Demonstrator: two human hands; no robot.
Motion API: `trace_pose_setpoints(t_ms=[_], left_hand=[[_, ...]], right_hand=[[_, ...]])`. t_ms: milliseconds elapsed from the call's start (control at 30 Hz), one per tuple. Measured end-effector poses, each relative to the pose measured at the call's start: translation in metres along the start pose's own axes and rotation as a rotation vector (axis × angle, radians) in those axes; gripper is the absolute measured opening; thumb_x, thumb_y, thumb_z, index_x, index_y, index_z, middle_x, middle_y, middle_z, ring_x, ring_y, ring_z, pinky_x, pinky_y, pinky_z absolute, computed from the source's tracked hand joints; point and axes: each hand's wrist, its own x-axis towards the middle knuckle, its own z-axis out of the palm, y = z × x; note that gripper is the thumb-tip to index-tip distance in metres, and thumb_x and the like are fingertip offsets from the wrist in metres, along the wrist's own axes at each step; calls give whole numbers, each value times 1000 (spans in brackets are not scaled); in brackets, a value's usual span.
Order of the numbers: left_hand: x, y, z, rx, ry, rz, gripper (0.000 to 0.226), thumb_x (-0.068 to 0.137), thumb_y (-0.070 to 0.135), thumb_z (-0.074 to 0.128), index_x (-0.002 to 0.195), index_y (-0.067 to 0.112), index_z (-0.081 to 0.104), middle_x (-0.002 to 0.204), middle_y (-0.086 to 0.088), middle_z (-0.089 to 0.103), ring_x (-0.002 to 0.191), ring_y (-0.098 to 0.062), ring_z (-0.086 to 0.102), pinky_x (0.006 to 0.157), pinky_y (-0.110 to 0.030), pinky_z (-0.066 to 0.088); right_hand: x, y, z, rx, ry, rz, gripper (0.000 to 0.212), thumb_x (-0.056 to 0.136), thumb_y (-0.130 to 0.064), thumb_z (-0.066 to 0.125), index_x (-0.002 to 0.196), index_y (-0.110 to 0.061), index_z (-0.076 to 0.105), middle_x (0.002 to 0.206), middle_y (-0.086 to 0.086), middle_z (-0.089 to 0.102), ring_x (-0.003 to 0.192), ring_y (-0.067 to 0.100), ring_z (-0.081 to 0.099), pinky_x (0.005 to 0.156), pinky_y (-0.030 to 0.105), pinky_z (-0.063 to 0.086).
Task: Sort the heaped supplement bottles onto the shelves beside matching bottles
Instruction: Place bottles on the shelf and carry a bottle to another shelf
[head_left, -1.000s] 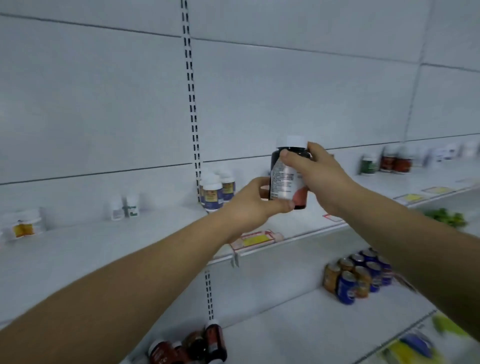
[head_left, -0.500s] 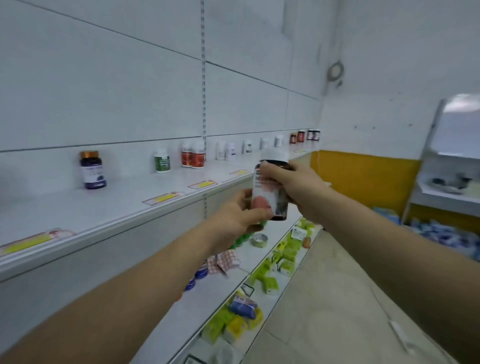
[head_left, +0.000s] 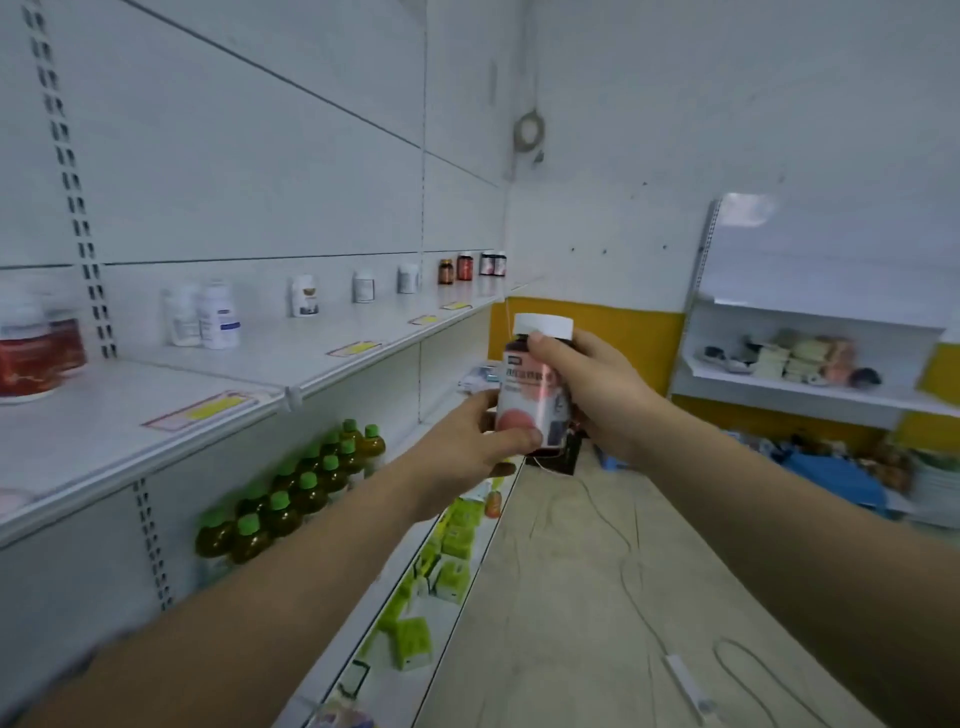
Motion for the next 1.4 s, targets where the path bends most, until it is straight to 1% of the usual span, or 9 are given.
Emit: trace_pose_setpoints(t_ms=[167, 333, 467, 633, 867, 1000, 1167, 1300, 1400], left_hand=[[134, -13, -24, 16, -79, -9, 33, 86, 18, 66, 112, 30, 49, 117, -6, 61, 106, -21, 61, 92, -35, 50], [265, -40, -22, 104, -153, -22, 44, 85, 20, 67, 124, 24, 46, 119, -4, 60, 106, -19, 61, 84, -27, 52], [376, -69, -8, 120, -160, -8, 49, 84, 21, 68, 126, 26, 44, 118, -2, 60, 109, -21, 60, 95, -38, 50], [535, -96, 12, 149, -134, 2, 54, 84, 18, 69, 132, 20, 45, 113, -2, 63, 103, -21, 63, 94, -43, 51], [731, -104, -15, 262, -102, -33, 61, 83, 21, 70, 136, 22, 39, 119, -2, 59, 103, -16, 60, 78, -28, 53], [838, -119, -51, 406, -108, -70, 48, 85, 25, 68, 126, 23, 45, 119, -1, 60, 106, -16, 58, 88, -34, 50], [977, -144, -108, 683, -128, -128, 45, 84, 28, 69, 122, 27, 46, 120, 1, 56, 105, -13, 54, 84, -25, 42], [1086, -154, -157, 957, -6, -183, 67, 85, 35, 67, 142, 18, 36, 140, -6, 46, 122, -21, 48, 100, -31, 40], [1155, -168, -186, 1084, 68, -258, 70, 89, 42, 60, 146, 16, 30, 149, -6, 36, 130, -23, 42, 102, -32, 37]], right_hand=[[115, 26, -36, 4, 47, -20, 32, 86, -32, 67, 113, -17, 60, 98, 6, 72, 90, 26, 70, 82, 45, 57], [221, 65, -86, -20, 100, -34, 31, 86, -32, 67, 113, -19, 60, 100, 2, 72, 91, 21, 70, 82, 42, 57], [310, 106, -140, -63, 119, -39, 33, 86, -35, 67, 114, -17, 61, 97, 1, 72, 89, 20, 70, 82, 41, 56], [444, 149, -215, -103, 116, -78, 31, 87, -34, 66, 113, -17, 63, 99, 0, 73, 90, 19, 70, 84, 41, 56], [640, 187, -268, -59, 106, -66, 33, 86, -36, 68, 112, -18, 61, 99, 1, 72, 89, 19, 70, 85, 43, 57], [755, 227, -275, -14, 80, -84, 35, 86, -35, 68, 113, -15, 60, 99, 2, 71, 89, 21, 69, 84, 43, 57], [914, 289, -270, -42, 59, -102, 44, 82, -42, 71, 116, -18, 58, 106, 2, 69, 96, 23, 67, 87, 47, 55], [1035, 319, -273, -53, 33, -97, 47, 81, -40, 72, 119, -18, 56, 109, 2, 66, 97, 23, 65, 86, 44, 55], [1118, 334, -281, -44, 19, -83, 47, 82, -38, 72, 121, -18, 55, 112, 3, 66, 99, 23, 65, 87, 44, 55]])
